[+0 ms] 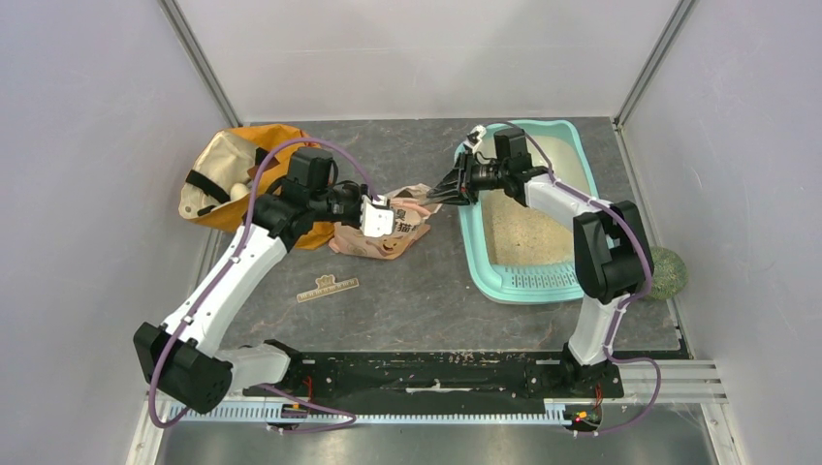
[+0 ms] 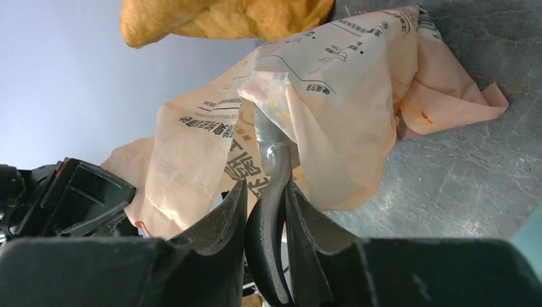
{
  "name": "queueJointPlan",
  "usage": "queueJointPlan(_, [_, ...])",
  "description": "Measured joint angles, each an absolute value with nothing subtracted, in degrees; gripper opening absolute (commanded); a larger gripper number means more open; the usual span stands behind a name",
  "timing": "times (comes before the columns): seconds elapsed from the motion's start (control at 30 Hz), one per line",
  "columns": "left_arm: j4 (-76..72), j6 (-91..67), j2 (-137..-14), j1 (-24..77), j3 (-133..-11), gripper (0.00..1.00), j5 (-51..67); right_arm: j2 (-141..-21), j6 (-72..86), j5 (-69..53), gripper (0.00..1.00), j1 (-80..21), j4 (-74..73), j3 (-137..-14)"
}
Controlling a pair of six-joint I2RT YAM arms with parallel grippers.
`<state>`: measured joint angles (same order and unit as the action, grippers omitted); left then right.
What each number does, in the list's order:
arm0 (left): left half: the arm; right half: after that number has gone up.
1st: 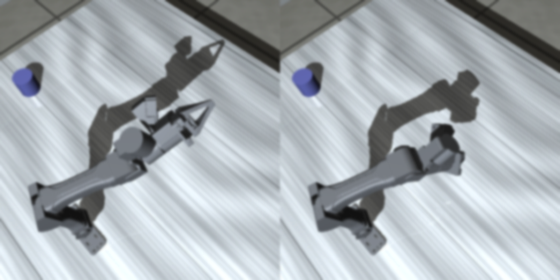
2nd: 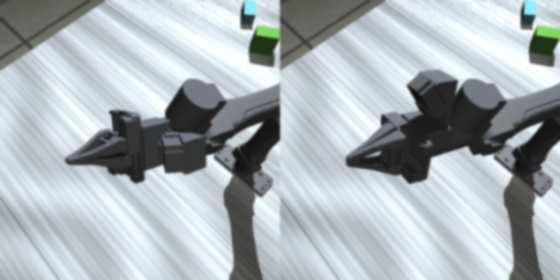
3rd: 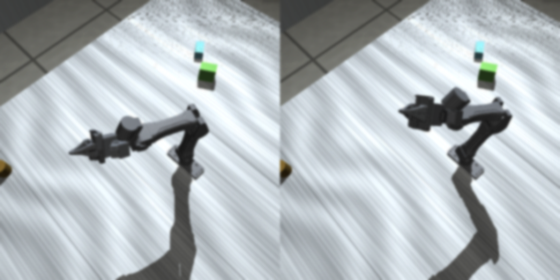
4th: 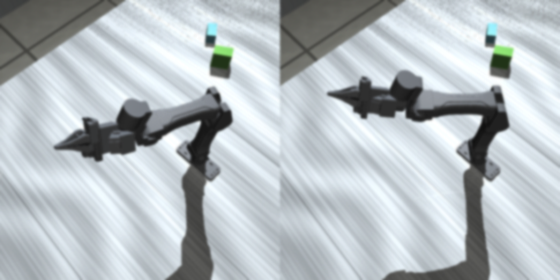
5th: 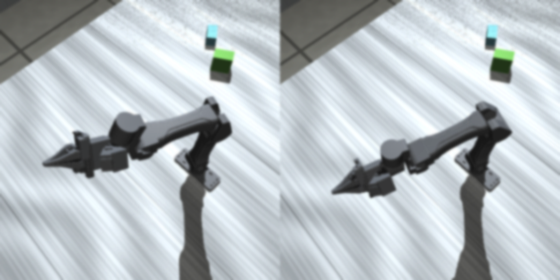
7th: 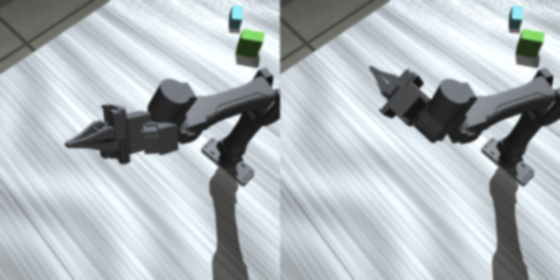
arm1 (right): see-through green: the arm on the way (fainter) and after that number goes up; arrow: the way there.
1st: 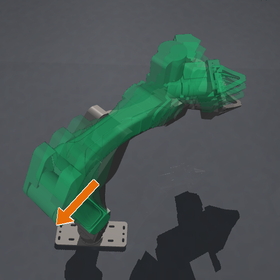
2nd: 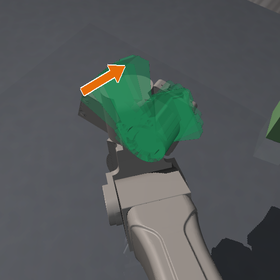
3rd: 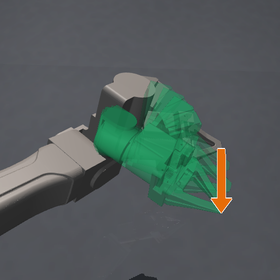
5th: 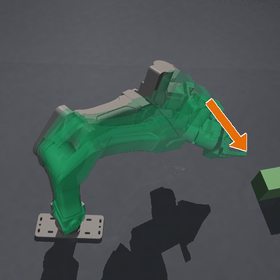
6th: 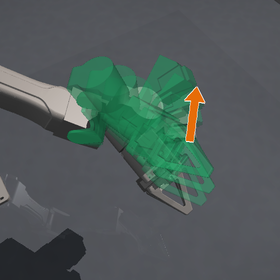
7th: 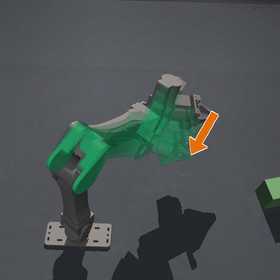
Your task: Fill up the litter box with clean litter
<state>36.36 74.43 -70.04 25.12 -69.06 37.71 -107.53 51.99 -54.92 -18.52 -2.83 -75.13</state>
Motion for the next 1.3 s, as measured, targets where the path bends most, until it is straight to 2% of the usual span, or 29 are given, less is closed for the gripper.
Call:
queueJointPlan(0.2, [35.07, 74.28, -71.37, 25.15, -70.52, 0.02, 37.65, -106.69, 54.61, -56.53, 0.00, -17.17, -0.91, -74.41])
queueJointPlan(0.47, [28.75, 71.35, -72.60, 26.33, -71.31, 0.02, 39.64, -97.78, 52.07, -57.54, 0.00, -12.21, -6.68, -71.48])
queueJointPlan(0.67, [25.12, 69.97, -74.32, 27.77, -71.31, 0.02, 41.28, -96.47, 49.67, -57.63, 0.00, -11.55, -10.50, -71.48])
queueJointPlan(1.3, [22.92, 69.82, -75.42, 28.01, -71.18, 0.02, 40.64, -89.56, 51.07, -64.12, 0.00, 0.38, -12.97, -65.34])
